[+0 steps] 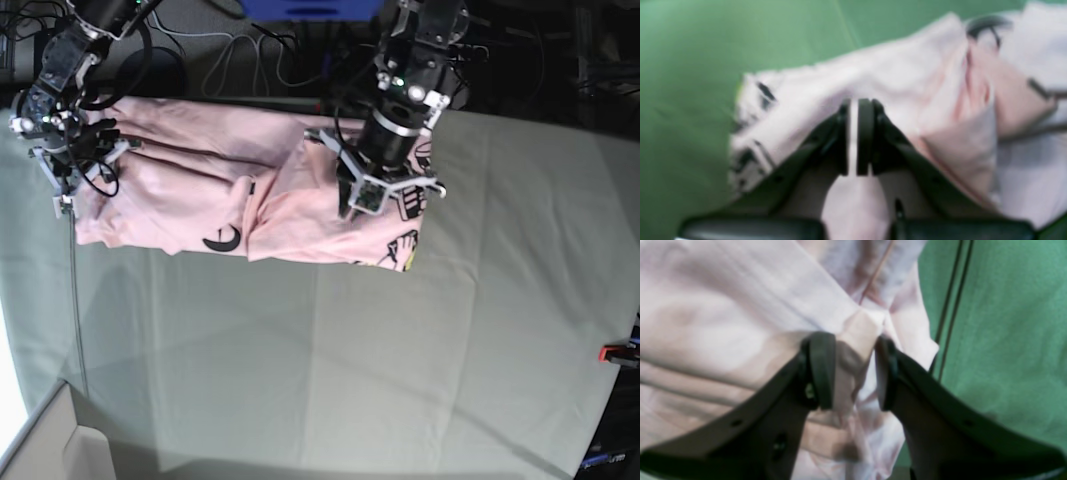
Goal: Layout the t-shirt on the table in an organized manner, then fold the t-shirt properly
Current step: 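Release the folded end and raise the left gripper away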
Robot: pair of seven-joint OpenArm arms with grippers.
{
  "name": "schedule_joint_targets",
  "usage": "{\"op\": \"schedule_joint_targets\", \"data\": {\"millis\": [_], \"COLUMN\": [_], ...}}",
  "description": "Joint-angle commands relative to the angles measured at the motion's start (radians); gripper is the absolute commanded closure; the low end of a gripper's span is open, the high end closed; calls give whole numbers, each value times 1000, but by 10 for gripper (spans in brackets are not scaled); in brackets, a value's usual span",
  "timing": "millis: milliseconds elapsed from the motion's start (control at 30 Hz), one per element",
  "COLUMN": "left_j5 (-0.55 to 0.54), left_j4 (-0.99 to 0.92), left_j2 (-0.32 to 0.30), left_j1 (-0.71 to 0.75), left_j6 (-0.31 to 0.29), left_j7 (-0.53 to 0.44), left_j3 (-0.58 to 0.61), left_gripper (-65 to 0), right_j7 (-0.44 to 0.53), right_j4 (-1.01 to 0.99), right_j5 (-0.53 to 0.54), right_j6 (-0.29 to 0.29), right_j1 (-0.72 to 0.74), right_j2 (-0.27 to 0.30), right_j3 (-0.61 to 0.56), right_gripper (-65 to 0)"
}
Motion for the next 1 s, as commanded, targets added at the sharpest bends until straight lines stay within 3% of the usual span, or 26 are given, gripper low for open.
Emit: {"op": "schedule_joint_targets", "data": {"millis": [0, 267, 467, 633, 733, 967], "left_j5": [-4, -6, -6, -6, -6, -33], "left_j4": [-10, -43, 49, 167, 200, 199], "left_j2": [9, -90, -116, -166, -166, -162], "left_j1": [-15, -68, -61, -27, 7, 24], "left_j6": [-8, -8, -6, 3, -5, -8], "left_j7": [-29, -25, -28, -25, -26, -29], "left_j3": [34, 362, 389, 288, 149, -138], "left_gripper": [-13, -12, -12, -15, -15, -15], "right_j7": [18, 18, 7, -20, -20, -19], "right_j4": [18, 32, 133, 159, 148, -10], "right_j5": [7, 7, 7, 7, 7, 7], "right_j6": [-3, -3, -3, -3, -3, -3], "right_j1": [11, 13, 6, 42, 48, 83], "right_j2": [12, 18, 18, -30, -34, -11], "right_j3": [2, 6, 11, 108, 129, 132], "right_gripper": [-211, -213, -217, -345, -426, -481]}}
